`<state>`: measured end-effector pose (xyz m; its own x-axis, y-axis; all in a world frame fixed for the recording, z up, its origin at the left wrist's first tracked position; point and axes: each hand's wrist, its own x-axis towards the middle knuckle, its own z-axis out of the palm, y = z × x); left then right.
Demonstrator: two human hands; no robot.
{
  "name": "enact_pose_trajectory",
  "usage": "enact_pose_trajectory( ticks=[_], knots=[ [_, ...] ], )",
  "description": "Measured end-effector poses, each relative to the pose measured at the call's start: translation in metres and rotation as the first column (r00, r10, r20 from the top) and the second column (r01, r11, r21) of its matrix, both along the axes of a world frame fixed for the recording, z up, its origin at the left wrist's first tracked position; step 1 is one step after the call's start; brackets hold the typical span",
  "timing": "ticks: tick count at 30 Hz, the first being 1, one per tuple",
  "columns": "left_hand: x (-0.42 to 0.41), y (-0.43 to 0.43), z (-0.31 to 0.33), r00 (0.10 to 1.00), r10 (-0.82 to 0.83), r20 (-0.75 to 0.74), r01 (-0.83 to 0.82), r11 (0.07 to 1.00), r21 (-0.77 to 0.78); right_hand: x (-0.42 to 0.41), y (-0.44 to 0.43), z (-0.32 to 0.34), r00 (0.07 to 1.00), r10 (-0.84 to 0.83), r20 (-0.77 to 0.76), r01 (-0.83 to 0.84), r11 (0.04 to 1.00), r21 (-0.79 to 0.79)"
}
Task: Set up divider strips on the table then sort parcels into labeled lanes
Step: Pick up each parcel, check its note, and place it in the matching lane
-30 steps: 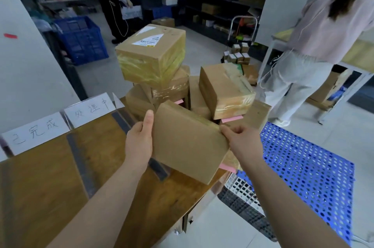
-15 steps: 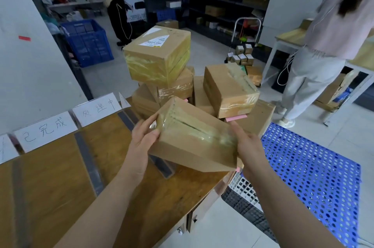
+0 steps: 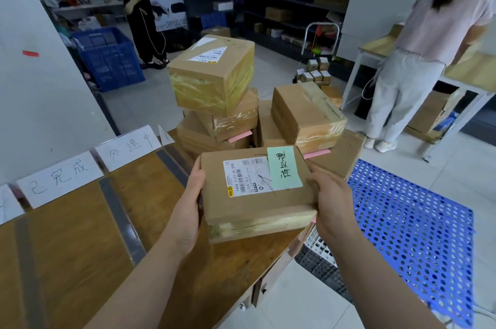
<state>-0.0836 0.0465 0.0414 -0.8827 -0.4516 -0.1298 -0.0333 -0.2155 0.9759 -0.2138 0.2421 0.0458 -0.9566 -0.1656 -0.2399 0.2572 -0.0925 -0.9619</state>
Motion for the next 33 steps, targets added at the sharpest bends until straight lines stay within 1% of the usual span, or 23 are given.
enact_pose_trajectory(
  ticks=[6,8,10,13,16,18,20,21,23,25,27,30,31,33],
  knots=[
    [0.003,-0.004,-0.008,0.998,-0.06,0.026,0.058,0.997,0.041,0.006,-0.003,0.002,0.994,-0.104,0.023,0.104,0.995,-0.007],
    [0.006,-0.007,-0.011,0.998,-0.057,0.035,0.055,0.997,0.052,0.007,-0.003,0.002,0.994,-0.107,0.023,0.108,0.994,-0.006],
    [0.009,-0.011,-0.012,0.998,-0.046,0.045,0.043,0.997,0.064,0.006,-0.003,0.002,0.997,-0.073,0.026,0.073,0.997,-0.003],
    [0.011,-0.02,-0.009,0.999,-0.025,0.039,0.022,0.996,0.081,0.001,-0.005,0.007,0.998,0.06,0.033,-0.062,0.996,0.068],
    [0.015,-0.032,-0.002,1.0,-0.012,0.024,0.008,0.991,0.131,-0.005,-0.01,0.015,0.968,0.236,0.088,-0.244,0.965,0.1],
    [0.019,-0.04,0.003,1.0,-0.022,0.02,0.018,0.986,0.169,-0.008,-0.014,0.021,0.909,0.396,0.13,-0.411,0.903,0.125],
    [0.028,-0.048,0.006,0.999,-0.045,0.031,0.038,0.981,0.192,-0.008,-0.017,0.025,0.819,0.544,0.182,-0.569,0.812,0.131],
    [0.033,-0.052,0.007,0.998,-0.045,0.035,0.038,0.981,0.189,-0.009,-0.019,0.026,0.777,0.592,0.215,-0.623,0.772,0.126],
    [0.047,-0.058,0.009,0.999,-0.005,0.035,-0.001,0.985,0.171,-0.008,-0.027,0.027,0.725,0.639,0.258,-0.68,0.723,0.121],
    [0.059,-0.06,0.011,0.997,0.06,0.054,-0.069,0.983,0.168,-0.004,-0.037,0.028,0.709,0.654,0.264,-0.696,0.708,0.118],
    [0.071,-0.06,0.014,0.98,0.178,0.094,-0.19,0.972,0.14,0.002,-0.049,0.029,0.718,0.643,0.267,-0.687,0.716,0.123],
    [0.091,-0.051,0.02,0.904,0.397,0.155,-0.402,0.916,-0.002,0.011,-0.067,0.032,0.741,0.617,0.265,-0.663,0.733,0.15],
    [0.097,-0.045,0.021,0.879,0.441,0.178,-0.442,0.896,-0.038,0.014,-0.072,0.033,0.748,0.612,0.258,-0.656,0.74,0.146],
    [0.11,-0.029,0.023,0.857,0.473,0.206,-0.473,0.88,-0.05,0.022,-0.082,0.036,0.756,0.61,0.24,-0.646,0.755,0.115]
  ],
)
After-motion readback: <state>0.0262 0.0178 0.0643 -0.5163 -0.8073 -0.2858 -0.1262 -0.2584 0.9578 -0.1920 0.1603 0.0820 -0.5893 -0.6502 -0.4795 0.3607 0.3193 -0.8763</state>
